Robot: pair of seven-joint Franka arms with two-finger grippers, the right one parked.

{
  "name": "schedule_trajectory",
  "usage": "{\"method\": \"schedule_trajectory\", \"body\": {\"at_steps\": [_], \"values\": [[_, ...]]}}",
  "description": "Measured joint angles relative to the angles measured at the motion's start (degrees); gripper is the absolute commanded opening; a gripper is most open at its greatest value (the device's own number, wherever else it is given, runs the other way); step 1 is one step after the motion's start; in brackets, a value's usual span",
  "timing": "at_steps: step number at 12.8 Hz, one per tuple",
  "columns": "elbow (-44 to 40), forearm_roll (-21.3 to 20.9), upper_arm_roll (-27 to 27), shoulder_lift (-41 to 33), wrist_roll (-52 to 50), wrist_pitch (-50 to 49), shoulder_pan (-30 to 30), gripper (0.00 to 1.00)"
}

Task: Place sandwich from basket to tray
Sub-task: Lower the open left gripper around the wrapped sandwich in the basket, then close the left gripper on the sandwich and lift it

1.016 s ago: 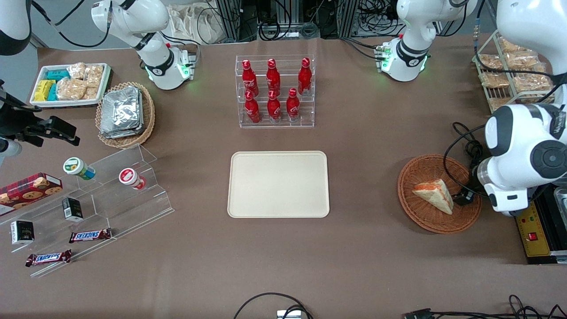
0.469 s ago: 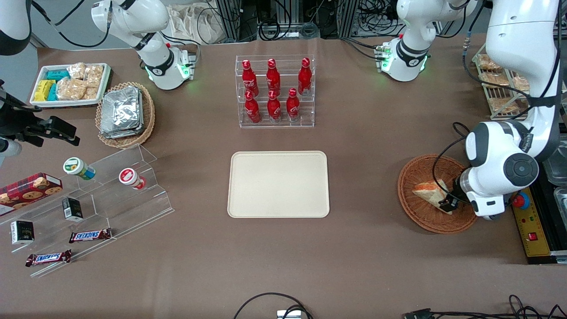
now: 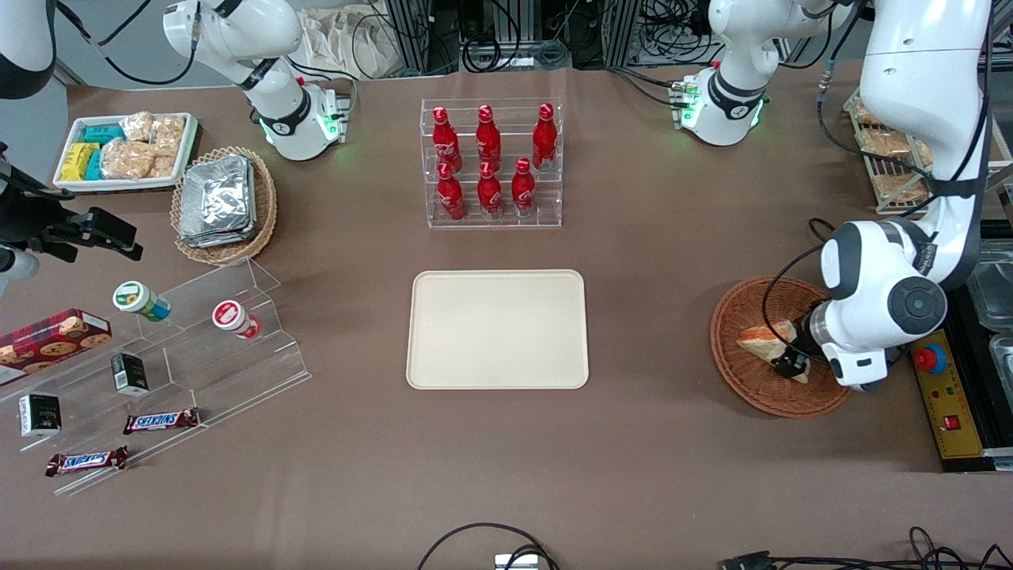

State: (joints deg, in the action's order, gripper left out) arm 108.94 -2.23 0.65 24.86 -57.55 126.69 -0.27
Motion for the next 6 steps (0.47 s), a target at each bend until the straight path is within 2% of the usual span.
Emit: {"method": "schedule_trajectory", "body": {"at_steps": [2,3,5,6], "values": [[0.8,0.1,0.0,0.1,-0.4,0.6,0.0,1.0],[0.9,0.1,0.0,0.1,-0.5,0.8,0.0,0.95],[1.0,0.4,0.0,0.2,-0.7,1.4,0.0,0.67],[1.0,0.5,0.0,0.3,-0.7,1.6,0.0,0.49]]}}
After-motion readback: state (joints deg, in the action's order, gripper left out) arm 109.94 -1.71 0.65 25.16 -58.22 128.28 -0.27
